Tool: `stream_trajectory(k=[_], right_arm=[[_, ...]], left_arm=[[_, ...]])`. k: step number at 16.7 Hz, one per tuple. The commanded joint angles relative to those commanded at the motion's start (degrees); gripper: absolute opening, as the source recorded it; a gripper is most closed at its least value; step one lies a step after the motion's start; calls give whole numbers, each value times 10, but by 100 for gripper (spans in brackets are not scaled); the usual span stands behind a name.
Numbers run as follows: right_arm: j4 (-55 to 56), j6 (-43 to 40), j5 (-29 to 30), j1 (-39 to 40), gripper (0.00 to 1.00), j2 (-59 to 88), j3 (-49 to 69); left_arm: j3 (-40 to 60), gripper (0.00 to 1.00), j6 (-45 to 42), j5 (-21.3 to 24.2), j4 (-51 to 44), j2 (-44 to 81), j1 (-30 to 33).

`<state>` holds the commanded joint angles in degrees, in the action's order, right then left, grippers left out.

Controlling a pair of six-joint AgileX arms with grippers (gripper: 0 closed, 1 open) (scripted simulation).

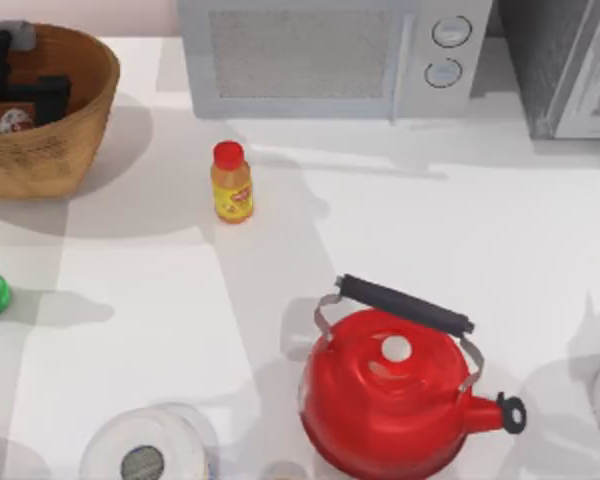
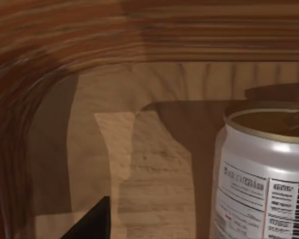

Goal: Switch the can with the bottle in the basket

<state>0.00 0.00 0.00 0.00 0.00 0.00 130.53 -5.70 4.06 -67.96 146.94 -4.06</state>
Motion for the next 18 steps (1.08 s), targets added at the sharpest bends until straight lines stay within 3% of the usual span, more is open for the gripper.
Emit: stream_trajectory(k=[11,18], right_arm=[[0,0,0,0,100,0,0],[0,0,0,0,100,0,0]], left_arm=[[0,2,0,0,0,0,0],[0,0,0,0,0,0,0]])
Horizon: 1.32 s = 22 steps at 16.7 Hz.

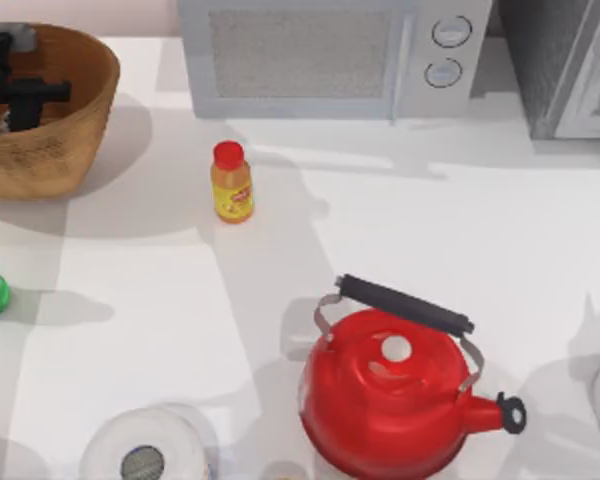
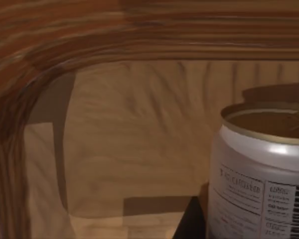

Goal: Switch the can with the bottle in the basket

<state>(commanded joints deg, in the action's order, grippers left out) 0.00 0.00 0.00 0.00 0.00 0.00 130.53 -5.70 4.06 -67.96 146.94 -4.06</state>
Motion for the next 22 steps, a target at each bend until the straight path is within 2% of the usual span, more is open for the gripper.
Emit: stream_trajectory(k=[6,10,16,22], right_arm=[[0,0,0,0,100,0,0],[0,0,0,0,100,0,0],[0,0,0,0,100,0,0],[0,0,0,0,100,0,0]], left_arm=[[-50,0,10,-6,15,-66,-1],[-158,0,17,-10,77,-183,1],[-430,0,26,-18,218,-489,9],[-774,0,38,-27,397,-885,21]])
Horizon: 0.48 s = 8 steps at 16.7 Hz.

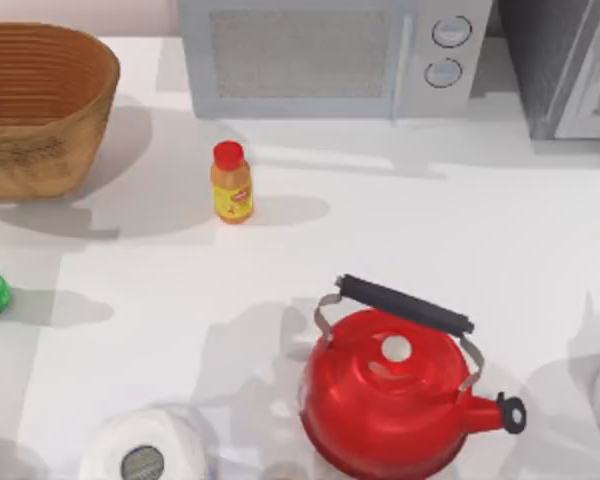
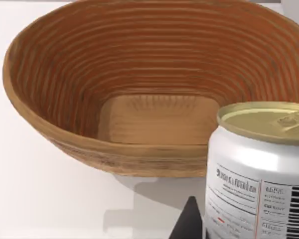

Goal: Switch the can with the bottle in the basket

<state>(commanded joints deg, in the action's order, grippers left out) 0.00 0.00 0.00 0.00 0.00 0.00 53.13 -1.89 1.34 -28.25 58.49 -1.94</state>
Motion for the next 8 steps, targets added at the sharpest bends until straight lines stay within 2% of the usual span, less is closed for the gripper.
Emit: stream_trajectory(k=[4,8], right_arm=[[0,0,0,0,100,0,0],[0,0,0,0,100,0,0]], left_arm=[[-244,0,8,-6,117,-276,8],[-426,0,14,-10,215,-471,15]])
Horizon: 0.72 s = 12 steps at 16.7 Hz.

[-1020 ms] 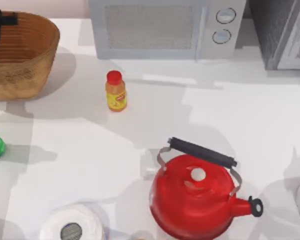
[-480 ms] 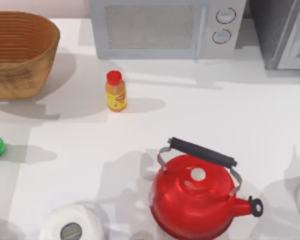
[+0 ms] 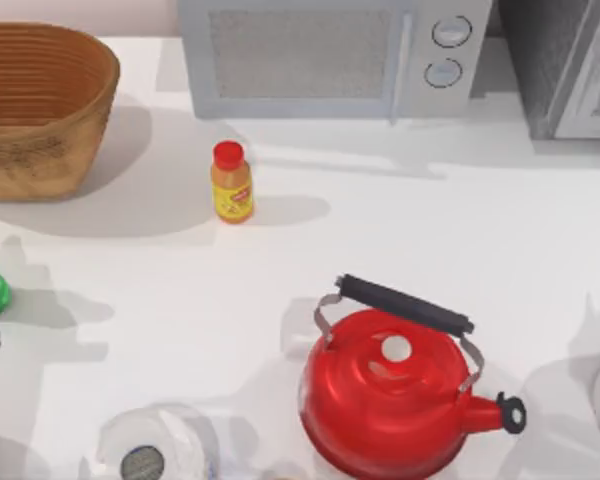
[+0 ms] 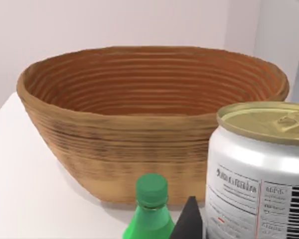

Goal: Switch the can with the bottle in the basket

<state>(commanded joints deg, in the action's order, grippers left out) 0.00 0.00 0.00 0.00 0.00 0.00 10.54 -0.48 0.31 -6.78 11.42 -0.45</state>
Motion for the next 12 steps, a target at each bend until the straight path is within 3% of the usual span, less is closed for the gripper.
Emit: stream_trajectory(k=[5,12], right_arm=[[0,0,0,0,100,0,0],[0,0,0,0,100,0,0]], left_arm=[[-102,0,5,-3,65,-110,4],[-103,0,4,-1,70,-107,4]])
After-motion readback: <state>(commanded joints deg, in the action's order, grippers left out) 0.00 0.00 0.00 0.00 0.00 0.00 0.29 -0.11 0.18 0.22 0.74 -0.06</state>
